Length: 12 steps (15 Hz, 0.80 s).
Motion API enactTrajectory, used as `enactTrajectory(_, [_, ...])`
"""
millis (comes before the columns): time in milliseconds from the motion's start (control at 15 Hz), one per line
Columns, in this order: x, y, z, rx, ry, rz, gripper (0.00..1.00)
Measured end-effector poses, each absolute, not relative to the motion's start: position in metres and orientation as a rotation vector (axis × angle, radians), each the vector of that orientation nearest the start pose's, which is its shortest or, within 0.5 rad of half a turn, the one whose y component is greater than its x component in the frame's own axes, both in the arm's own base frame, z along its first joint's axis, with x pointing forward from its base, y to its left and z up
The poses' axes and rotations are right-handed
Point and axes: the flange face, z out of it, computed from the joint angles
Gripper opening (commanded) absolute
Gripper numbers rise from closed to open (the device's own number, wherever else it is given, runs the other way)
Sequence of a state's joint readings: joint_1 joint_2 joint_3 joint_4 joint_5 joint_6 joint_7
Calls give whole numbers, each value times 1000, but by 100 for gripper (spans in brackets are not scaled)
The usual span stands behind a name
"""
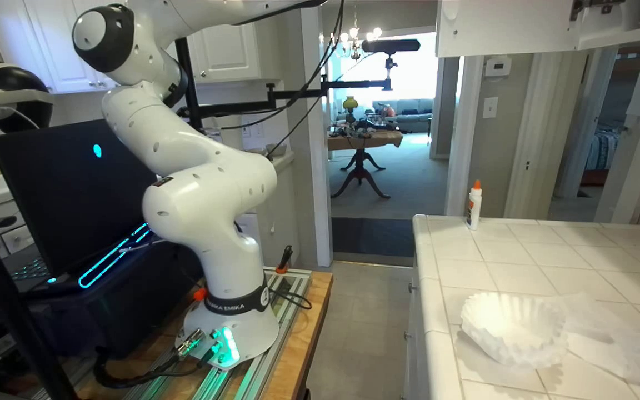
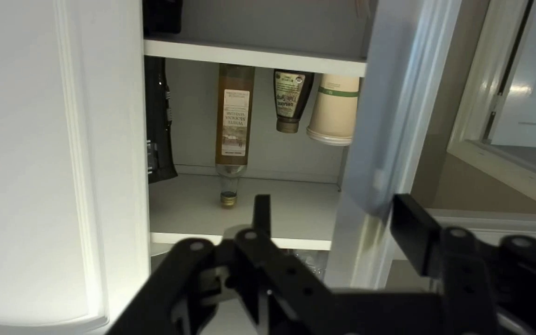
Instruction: Close the left door of the upper cabinet.
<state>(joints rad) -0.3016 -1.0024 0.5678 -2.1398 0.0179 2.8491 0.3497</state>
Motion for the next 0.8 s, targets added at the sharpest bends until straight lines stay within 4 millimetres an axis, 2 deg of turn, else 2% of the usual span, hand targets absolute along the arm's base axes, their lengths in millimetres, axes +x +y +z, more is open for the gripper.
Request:
enactTrajectory(133, [227, 252, 835, -2186, -161, -2304, 73])
enactTrajectory(333, [233, 241, 837, -2199, -137, -2308, 82])
enactTrajectory(467, [238, 232, 839, -2209, -117, -2312, 81])
enactTrajectory(533, [240, 227, 840, -2214, -104, -2314, 85])
enactTrajectory(733, [247, 214, 843, -2226, -73, -2318, 86])
enactTrajectory(800, [249, 210, 844, -2231, -65, -2318, 90])
